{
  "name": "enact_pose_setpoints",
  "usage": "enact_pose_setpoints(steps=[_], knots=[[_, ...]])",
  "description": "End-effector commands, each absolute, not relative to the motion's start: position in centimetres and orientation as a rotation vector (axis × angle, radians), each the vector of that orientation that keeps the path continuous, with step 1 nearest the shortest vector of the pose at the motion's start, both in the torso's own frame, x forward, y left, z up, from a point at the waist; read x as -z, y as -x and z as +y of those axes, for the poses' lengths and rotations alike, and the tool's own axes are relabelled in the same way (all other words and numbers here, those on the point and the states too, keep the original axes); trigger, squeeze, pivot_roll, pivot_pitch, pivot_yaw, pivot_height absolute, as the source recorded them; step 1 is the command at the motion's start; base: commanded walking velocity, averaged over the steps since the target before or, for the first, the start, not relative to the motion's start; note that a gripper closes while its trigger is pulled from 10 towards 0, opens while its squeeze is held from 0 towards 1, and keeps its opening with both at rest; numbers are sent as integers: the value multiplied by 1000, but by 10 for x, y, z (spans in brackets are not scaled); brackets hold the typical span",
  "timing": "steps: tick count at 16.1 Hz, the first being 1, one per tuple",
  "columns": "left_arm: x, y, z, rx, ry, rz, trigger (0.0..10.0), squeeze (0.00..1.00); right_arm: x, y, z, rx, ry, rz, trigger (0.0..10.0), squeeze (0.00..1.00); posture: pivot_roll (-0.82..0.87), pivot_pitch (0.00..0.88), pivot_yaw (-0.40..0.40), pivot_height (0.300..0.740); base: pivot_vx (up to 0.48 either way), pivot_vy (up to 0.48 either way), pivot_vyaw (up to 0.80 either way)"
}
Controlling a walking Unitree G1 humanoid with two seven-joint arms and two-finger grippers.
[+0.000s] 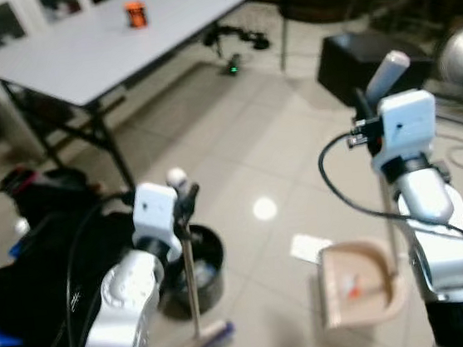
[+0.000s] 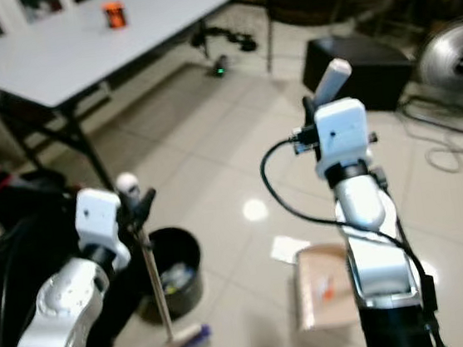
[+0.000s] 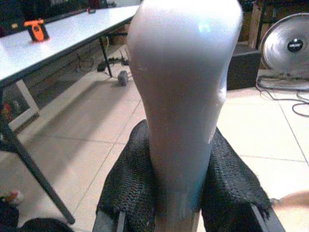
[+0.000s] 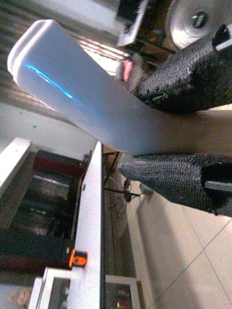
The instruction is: Sweep floor
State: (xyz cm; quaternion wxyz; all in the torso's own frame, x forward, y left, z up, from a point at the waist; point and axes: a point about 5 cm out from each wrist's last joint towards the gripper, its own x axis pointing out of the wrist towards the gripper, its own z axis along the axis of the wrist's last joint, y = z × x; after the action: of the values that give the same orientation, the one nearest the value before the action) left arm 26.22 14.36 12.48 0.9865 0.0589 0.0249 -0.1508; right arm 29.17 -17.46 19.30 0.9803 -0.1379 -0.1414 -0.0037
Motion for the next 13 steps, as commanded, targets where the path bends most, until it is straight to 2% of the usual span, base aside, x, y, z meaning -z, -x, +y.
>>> enact_pose_setpoints(steps=[1,8,10,12,13], knots=[[-130,-265,143,298,-125,19,10000,0,-202,-289,-180,43,272,-314,10000,0,-14,0,40,740,0,-360,-800],[-132,-270,139,303,-127,-5,10000,0,-193,-275,-182,128,190,-232,10000,0,-36,0,36,740,0,-361,-800],[-134,-273,142,286,-88,3,10000,0,-193,-272,-182,138,183,-222,10000,0,-35,2,29,740,0,148,-800],[-135,-275,147,256,-95,1,10000,0,-192,-269,-181,141,168,-208,10000,0,-32,4,24,740,0,469,-800],[-136,-275,149,249,-94,-2,10000,0,-193,-270,-180,132,170,-209,10000,0,-35,3,23,740,0,469,0]])
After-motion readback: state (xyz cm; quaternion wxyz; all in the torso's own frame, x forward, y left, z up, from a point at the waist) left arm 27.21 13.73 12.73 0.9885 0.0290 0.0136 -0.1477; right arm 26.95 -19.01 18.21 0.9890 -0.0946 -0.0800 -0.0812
